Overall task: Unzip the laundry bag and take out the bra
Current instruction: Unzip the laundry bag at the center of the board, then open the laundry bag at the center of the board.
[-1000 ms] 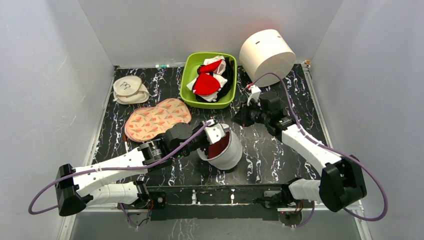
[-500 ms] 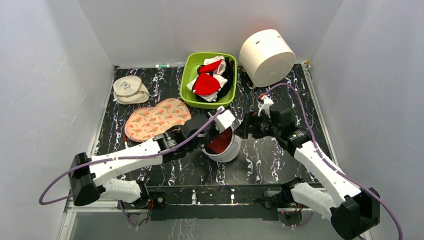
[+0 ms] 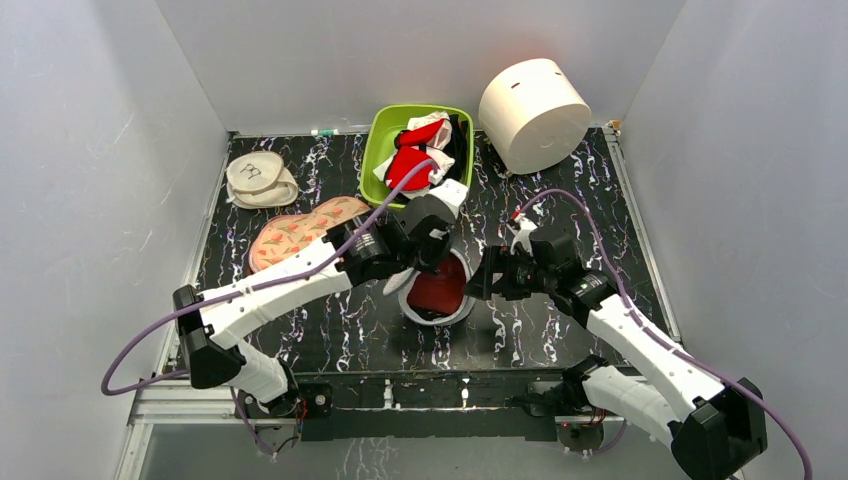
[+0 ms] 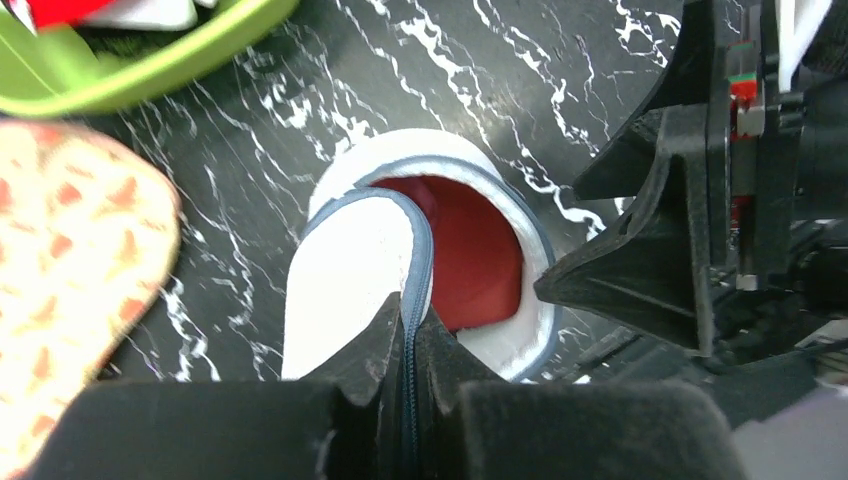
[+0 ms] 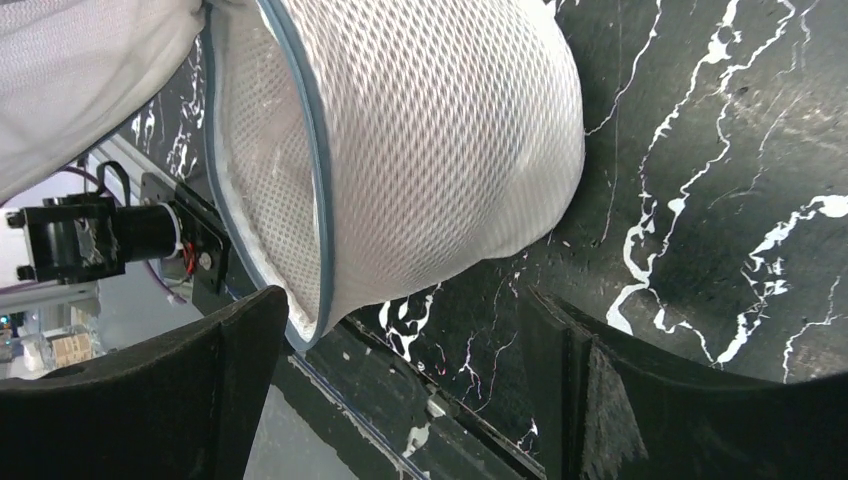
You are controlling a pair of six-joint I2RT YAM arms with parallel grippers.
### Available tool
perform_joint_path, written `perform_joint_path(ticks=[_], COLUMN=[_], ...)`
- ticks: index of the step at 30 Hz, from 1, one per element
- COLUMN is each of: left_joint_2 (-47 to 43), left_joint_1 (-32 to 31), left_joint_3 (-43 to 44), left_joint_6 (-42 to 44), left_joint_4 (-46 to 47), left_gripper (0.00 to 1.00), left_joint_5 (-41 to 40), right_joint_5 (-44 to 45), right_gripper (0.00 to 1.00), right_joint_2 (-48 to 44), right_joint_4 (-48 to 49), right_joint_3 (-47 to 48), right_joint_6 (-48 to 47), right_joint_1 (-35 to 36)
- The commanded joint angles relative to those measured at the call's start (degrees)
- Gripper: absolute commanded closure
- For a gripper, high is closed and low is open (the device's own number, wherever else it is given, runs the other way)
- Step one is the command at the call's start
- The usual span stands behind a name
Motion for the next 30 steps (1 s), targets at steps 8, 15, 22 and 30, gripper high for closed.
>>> perform_joint_path(ticks=[8, 15, 22, 30], left_joint_2=[-8.5, -15.1, -15.0, -13.5], left_joint_1=[17.6, 26.8, 33.0, 33.1], left_joint_3=[-2.9, -13.7, -13.5, -17.9], left_joint_6=[-19.5, -21.8, -13.6, -8.9], left_joint_4=[-5.7, -0.4, -9.6, -14.1], left_gripper=[1.00, 1.00, 0.92, 0.60], left_joint_5=[30.7, 43.7, 29.9, 14.8], right_joint_5=[12.3, 14.9, 21.0, 19.3], right_gripper=[0.24, 0.29, 0.50, 0.54], right_joint_2=[7.1, 10.9, 19.3, 21.5], right_joint_4=[-3.7, 1.4, -3.7, -3.7], right_joint_3=[2.5, 5.0, 12.1, 13.9], right_joint_6=[-0.8, -2.5, -10.0, -11.9], right_joint_1=[1.4, 1.4, 1.4, 1.4])
